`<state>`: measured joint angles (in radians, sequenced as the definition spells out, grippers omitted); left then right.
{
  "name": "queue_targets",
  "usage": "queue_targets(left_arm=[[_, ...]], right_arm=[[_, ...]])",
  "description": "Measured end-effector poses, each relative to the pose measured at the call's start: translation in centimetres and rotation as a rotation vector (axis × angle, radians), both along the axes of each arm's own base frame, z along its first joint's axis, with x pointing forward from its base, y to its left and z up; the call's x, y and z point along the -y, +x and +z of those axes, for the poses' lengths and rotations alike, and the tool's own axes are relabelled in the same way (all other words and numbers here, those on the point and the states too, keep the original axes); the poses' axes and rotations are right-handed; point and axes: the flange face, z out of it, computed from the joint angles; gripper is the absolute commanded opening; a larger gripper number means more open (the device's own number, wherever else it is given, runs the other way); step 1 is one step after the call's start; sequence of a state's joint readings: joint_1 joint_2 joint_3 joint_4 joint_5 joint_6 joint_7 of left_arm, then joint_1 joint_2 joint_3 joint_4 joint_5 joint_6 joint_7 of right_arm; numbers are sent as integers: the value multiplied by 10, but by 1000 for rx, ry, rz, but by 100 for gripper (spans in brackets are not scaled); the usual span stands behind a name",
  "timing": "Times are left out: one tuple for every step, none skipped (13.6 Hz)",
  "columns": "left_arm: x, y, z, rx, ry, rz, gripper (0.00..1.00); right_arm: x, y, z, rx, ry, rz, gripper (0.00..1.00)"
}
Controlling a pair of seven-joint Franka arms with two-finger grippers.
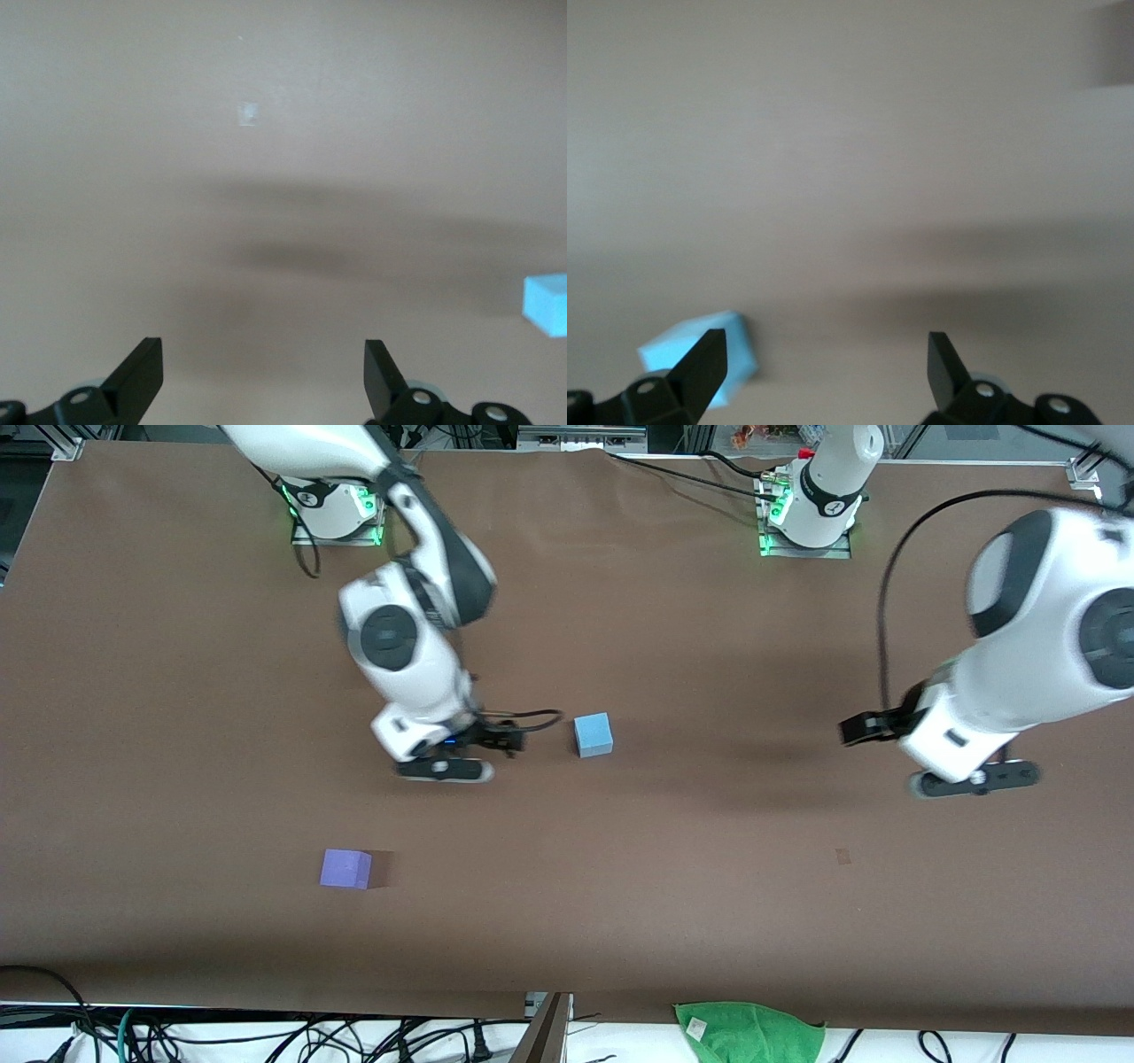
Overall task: Place blue block between orange and purple blocks
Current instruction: 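Grasp the blue cube with the right gripper while the left gripper withdraws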
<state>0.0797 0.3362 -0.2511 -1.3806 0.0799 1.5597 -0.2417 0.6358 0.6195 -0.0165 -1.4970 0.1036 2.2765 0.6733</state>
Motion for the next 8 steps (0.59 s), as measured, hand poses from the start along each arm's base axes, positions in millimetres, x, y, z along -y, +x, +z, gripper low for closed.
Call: queue_targets(left_arm=[[-14, -4, 9, -5, -5, -46, 100], [-27, -9, 21, -4, -7, -87, 100], [-39, -16, 35, 6, -2, -113, 100], [-51, -25, 50, 15, 7, -119, 100], [-61, -36, 62, 23, 19, -114, 100], [-69, -49, 73, 31, 29, -107, 100], [-73, -62, 81, 34, 37, -100, 100], [-73, -75, 85, 34, 42, -98, 100]], right_arm=[[-30, -4, -16, 14, 18, -16, 100], [-56, -6, -31, 24, 33, -28, 100], [-77, -7, -43, 32, 44, -30, 100], [-91, -9, -54, 39, 50, -24, 100], [-102, -11, -61, 46, 52, -13, 100], [-109, -15, -66, 51, 48, 0, 100], [-115, -19, -68, 53, 43, 7, 100], [-120, -25, -72, 52, 35, 15, 100]])
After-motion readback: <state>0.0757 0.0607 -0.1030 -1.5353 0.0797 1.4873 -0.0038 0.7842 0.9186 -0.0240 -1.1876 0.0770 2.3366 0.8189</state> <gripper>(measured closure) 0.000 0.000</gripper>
